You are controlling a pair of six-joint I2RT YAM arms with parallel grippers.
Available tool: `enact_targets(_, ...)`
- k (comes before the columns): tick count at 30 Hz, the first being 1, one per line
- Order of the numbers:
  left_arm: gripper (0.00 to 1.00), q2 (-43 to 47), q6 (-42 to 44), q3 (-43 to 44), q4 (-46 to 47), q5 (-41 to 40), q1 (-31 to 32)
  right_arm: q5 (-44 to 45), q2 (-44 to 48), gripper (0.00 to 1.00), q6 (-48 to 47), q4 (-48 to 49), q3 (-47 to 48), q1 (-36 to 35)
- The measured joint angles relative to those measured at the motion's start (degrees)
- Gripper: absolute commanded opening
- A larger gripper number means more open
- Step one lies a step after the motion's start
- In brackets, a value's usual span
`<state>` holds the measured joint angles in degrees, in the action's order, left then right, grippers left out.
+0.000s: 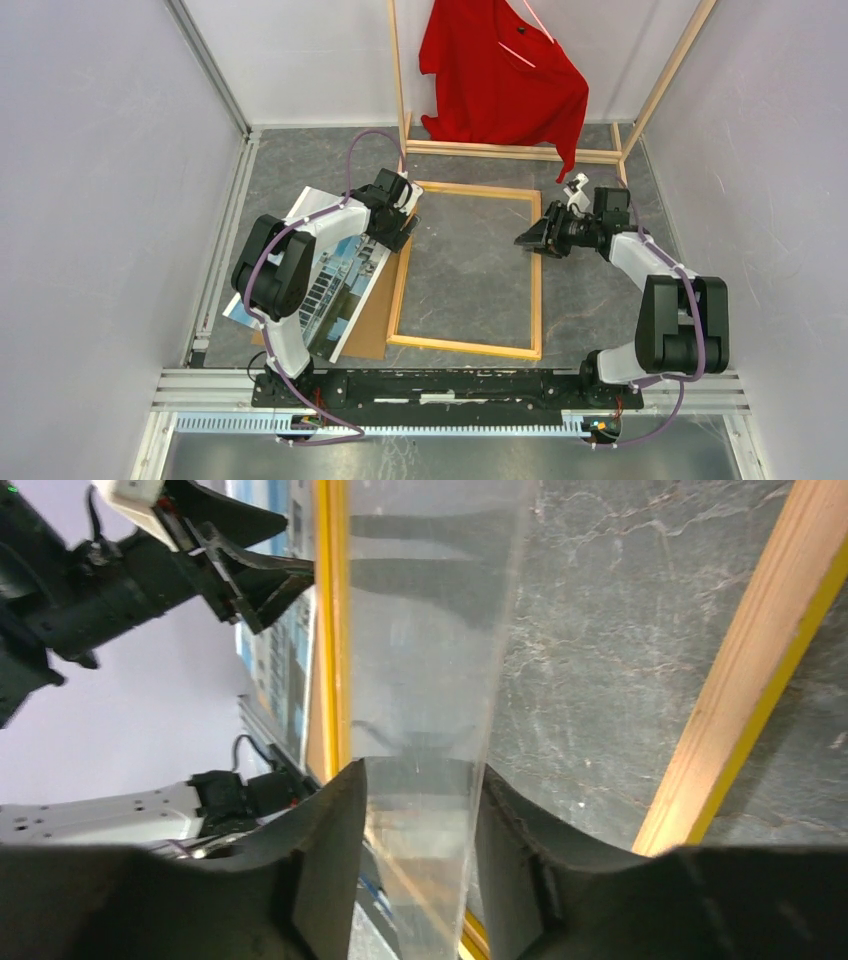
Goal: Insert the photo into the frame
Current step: Place the photo frame item in the photo frame.
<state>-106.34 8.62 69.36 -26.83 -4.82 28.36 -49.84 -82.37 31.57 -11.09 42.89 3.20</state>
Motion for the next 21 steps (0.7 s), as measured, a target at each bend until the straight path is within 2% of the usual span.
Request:
enact_targets(7,0.79,0.00,-0.02,0.00,0.00,0.00,0.00,6.34,-1.88,0.59,-5.14,-5.77,4.20,-2.82)
enact_targets(14,0.79,0.00,0.00,0.00,0.00,0.00,0.00,13.40,-3.58,0.71,-8.09,-10.71,7.28,-5.95)
enact_targets(21,0.79,0.00,0.00,0.00,0.00,0.00,0.00,20.39,-3.98,0.75,-9.81,-13.18,9.64,-8.44)
